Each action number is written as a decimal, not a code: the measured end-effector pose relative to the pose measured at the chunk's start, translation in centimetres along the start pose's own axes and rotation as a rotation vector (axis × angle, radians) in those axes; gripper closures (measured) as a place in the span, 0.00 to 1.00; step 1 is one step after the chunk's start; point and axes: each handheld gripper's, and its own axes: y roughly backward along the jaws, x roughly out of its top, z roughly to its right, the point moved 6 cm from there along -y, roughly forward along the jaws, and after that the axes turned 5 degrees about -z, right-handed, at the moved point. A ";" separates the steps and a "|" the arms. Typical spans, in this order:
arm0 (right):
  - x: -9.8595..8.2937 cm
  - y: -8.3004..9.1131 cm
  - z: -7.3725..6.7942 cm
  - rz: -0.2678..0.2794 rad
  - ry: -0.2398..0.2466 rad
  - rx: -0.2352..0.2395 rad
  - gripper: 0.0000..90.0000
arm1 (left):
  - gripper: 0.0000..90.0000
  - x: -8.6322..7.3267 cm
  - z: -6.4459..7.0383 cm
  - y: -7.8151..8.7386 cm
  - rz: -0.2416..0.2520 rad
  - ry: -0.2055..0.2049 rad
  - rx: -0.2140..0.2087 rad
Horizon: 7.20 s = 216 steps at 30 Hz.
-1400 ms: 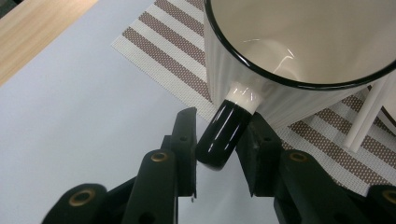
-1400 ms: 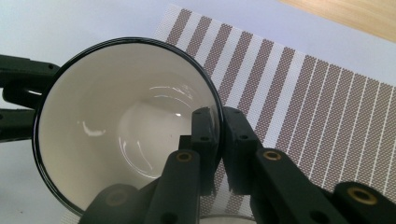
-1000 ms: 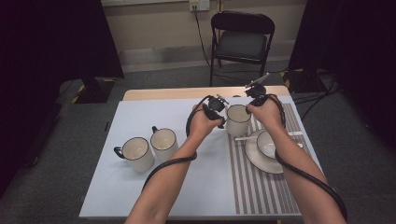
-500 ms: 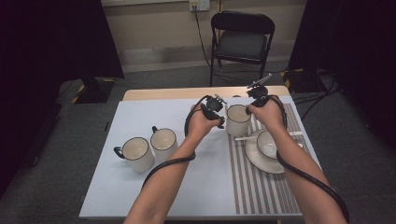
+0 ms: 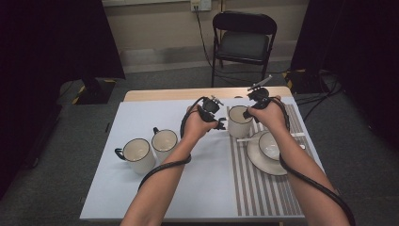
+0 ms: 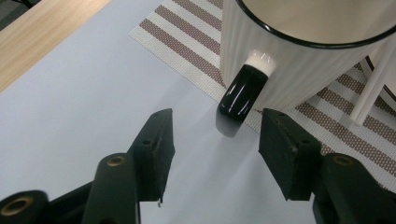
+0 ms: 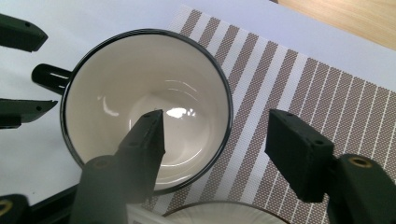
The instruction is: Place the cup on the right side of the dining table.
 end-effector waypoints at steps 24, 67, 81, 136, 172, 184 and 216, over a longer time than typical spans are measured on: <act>-0.7 1.6 -0.7 0.028 0.027 -0.001 0.20 | 0.28 -1.7 0.7 2.0 0.007 -0.011 -0.039; -2.8 3.9 -4.2 0.058 0.117 0.077 0.18 | 0.21 -3.9 1.9 4.4 0.018 -0.011 -0.114; -3.1 4.1 -5.6 0.053 0.160 0.094 0.18 | 0.21 -4.5 2.7 4.9 0.025 -0.026 -0.127; -5.6 4.5 -8.1 0.059 0.242 0.155 0.18 | 0.22 -7.6 3.5 6.1 0.016 -0.032 -0.158; -7.7 4.1 -9.8 0.065 0.274 0.218 0.18 | 0.22 -10.0 5.1 6.1 0.010 -0.047 -0.207; -8.3 4.1 -10.2 0.065 0.285 0.232 0.18 | 0.22 -10.5 5.8 6.6 0.012 -0.065 -0.202; -10.7 3.9 -11.7 0.067 0.320 0.287 0.18 | 0.22 -13.2 6.9 7.0 0.013 -0.084 -0.198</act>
